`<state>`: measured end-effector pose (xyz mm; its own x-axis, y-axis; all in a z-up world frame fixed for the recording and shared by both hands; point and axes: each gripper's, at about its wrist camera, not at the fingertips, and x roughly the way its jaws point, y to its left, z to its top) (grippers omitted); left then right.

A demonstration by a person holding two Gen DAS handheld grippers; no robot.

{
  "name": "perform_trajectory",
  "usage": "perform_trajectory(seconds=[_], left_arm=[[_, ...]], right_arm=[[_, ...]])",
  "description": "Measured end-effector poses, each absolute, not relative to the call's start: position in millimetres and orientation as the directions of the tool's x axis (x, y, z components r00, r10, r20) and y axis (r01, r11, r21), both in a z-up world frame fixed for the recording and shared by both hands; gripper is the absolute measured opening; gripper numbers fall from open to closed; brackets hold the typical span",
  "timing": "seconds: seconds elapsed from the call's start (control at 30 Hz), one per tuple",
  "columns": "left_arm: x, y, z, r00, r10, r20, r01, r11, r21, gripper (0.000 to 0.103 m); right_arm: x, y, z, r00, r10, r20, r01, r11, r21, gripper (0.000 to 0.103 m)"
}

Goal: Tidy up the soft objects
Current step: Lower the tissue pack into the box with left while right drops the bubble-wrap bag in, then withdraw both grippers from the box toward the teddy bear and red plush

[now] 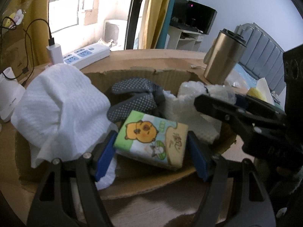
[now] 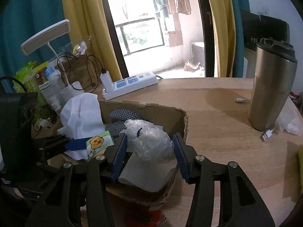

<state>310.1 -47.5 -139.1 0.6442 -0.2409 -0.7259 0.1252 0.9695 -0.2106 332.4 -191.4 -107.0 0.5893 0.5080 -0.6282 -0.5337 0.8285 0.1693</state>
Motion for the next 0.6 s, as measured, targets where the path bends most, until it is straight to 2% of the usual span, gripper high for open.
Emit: perform_trajectory(seconds=[0.23,0.3,0.37,0.4,0.6], left_arm=[[299.2,-45.3,-129.5,0.673,-0.221,-0.706,0.124,0.974,-0.187,0.075],[295.5,-43.1,-127.5,0.677,-0.215,-0.704,0.119,0.976,-0.184,0.078],[291.3,-41.4,-124.6,0.684,-0.214,-0.698,0.113,0.976,-0.189,0.088],[288.5,-40.7,-122.2,0.689,-0.212,-0.693,0.112,0.976,-0.187,0.089],[270.9,-36.3,-108.5,0.718,-0.209,-0.663,0.113,0.976,-0.186,0.091]], right_arm=[[324.1,-194.6,-96.6,0.63,0.471,-0.618,-0.501,0.854,0.14,0.063],[321.4,-195.9,-93.0,0.635,0.47,-0.613,-0.497,0.856,0.141,0.063],[316.7,-196.5,-89.2,0.642,0.468,-0.607,-0.495,0.858,0.137,0.063],[313.8,-196.7,-87.2,0.645,0.467,-0.604,-0.495,0.859,0.136,0.063],[297.8,-196.4,-75.8,0.659,0.469,-0.588,-0.496,0.859,0.129,0.064]])
